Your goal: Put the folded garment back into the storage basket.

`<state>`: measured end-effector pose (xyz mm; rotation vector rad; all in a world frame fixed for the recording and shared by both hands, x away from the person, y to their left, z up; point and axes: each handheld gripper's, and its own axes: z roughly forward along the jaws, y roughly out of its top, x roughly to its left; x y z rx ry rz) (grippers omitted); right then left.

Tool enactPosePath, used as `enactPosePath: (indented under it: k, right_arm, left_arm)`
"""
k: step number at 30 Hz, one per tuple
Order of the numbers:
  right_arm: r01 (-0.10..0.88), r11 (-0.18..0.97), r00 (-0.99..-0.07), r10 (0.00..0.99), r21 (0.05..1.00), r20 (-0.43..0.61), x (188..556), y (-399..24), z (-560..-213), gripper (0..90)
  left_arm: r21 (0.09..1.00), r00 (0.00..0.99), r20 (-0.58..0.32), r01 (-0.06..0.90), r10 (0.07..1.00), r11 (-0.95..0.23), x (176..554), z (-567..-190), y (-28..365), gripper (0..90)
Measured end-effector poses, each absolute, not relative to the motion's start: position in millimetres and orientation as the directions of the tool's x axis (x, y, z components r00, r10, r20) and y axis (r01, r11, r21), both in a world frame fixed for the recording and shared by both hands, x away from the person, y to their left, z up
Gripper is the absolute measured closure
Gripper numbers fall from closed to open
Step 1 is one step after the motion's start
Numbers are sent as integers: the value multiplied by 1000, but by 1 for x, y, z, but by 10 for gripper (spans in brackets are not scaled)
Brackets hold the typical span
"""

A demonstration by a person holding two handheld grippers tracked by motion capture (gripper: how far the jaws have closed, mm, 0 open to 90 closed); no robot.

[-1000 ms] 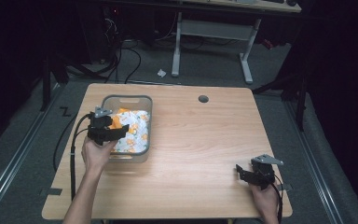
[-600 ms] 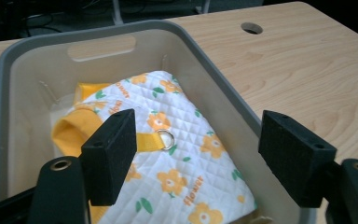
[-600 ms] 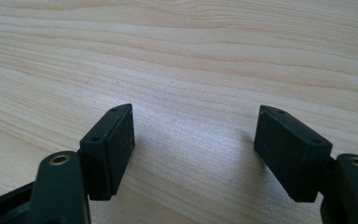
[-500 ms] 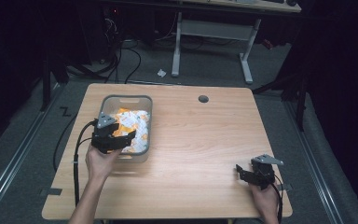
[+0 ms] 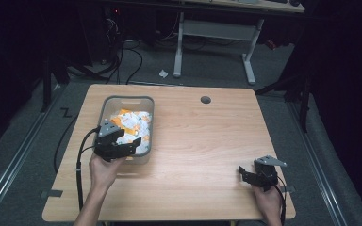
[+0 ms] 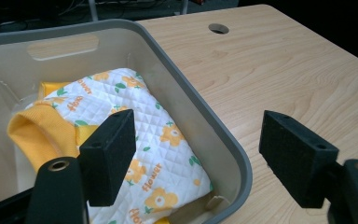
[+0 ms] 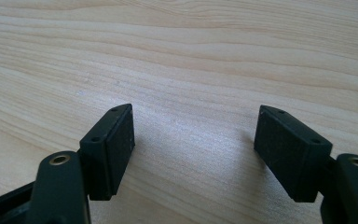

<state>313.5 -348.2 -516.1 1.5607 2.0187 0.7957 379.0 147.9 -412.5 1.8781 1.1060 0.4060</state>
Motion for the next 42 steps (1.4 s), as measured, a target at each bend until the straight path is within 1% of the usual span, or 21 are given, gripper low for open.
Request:
enactPosePath:
  k: [2,16,42]
  right_arm:
    - [700,187,-246,969,689,-12,314,-348,-516,292]
    - [700,188,-248,969,689,-12,314,-348,-516,292]
    - [700,188,-247,969,689,-13,314,-348,-516,292]
  left_arm:
    - [824,551,-141,526,822,-211,377,-413,147,275]
    - [834,569,-161,515,806,-197,364,-418,141,272]
    - [841,641,-182,495,746,-220,344,-428,117,282]
